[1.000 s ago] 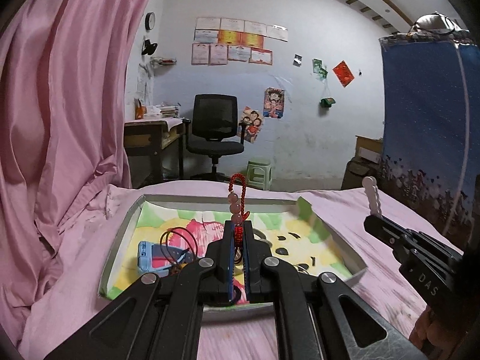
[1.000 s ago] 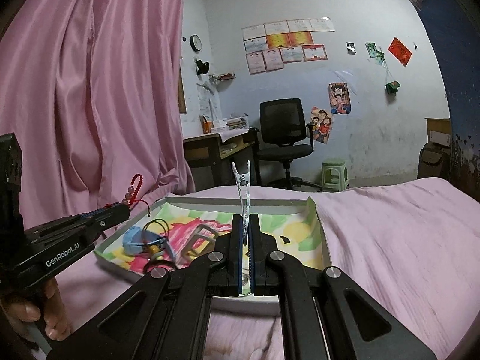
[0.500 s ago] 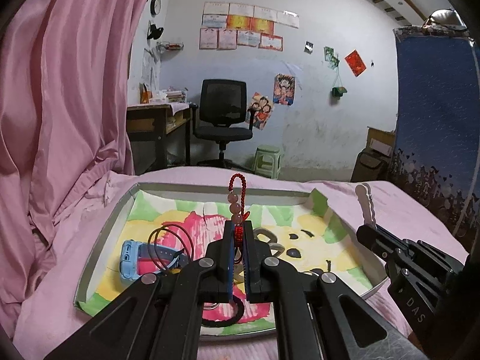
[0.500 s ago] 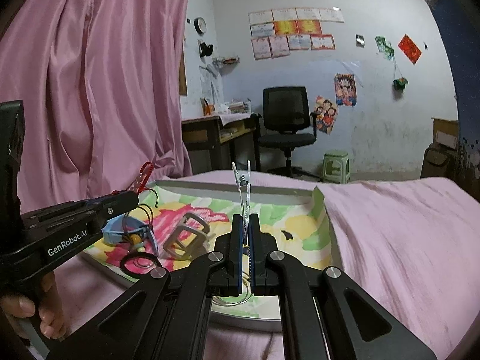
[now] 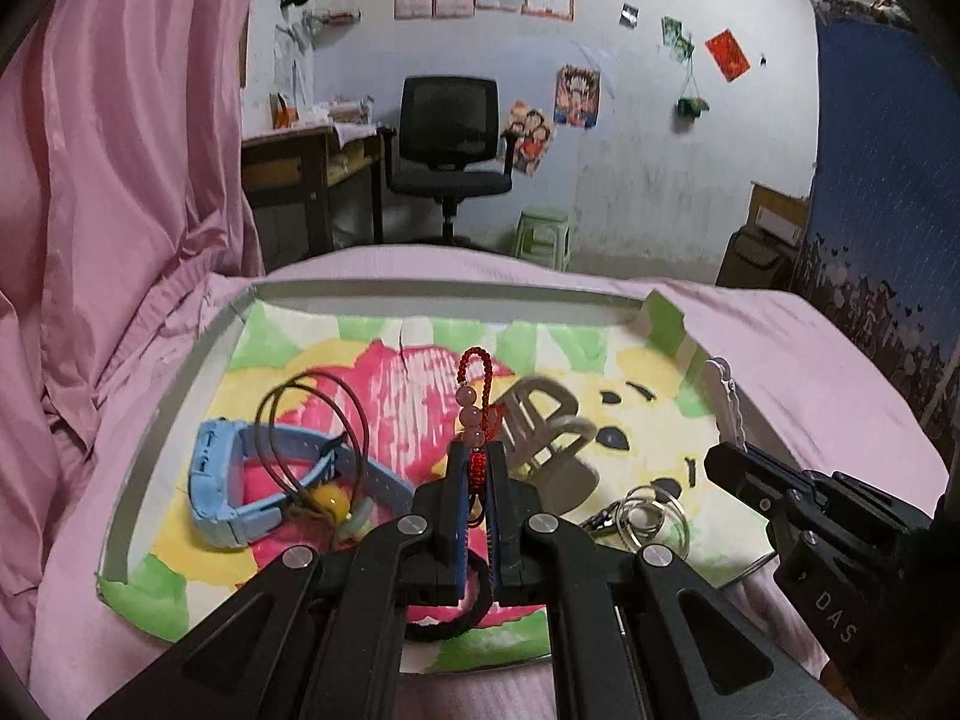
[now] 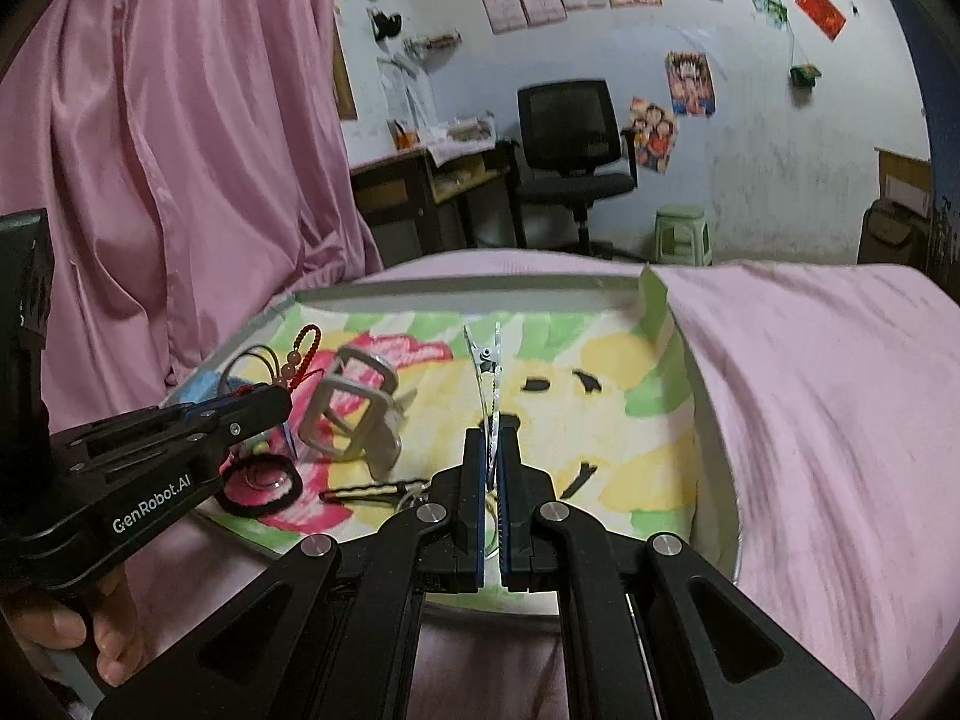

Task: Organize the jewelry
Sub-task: 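Carry the white clip and red bead string over the tray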

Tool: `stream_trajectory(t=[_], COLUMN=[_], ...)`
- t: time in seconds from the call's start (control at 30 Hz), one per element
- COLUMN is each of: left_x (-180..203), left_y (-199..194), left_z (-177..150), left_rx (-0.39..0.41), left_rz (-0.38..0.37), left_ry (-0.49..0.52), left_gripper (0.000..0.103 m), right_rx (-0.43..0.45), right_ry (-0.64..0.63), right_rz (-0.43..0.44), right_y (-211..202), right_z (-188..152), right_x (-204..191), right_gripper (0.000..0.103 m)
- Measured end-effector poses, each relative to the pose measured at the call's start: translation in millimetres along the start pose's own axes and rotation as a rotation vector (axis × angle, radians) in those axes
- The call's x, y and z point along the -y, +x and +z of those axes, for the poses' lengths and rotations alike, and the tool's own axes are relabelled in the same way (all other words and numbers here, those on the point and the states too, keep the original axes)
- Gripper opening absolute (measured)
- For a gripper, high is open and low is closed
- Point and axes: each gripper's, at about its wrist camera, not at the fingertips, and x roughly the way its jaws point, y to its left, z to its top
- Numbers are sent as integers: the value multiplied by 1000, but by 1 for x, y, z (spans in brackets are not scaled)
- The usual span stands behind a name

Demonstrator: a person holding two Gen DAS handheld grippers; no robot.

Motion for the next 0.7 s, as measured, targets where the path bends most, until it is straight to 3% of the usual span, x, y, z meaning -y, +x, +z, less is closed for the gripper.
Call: stream_trajectory(t=[0.23, 0.7], left_x=[0, -5], left_y=[15, 30], left_z=[-1, -4], left_rx=[-75, -160], left_rz=[5, 2], left_ry=[-1, -22], left_gripper=[5, 5], right_rx=[-71, -102], right_ry=[3, 4], right_rz=[2, 2], right_y=[12, 19], right_z=[-8, -9], right_x=[-1, -4], right_gripper=[4, 4])
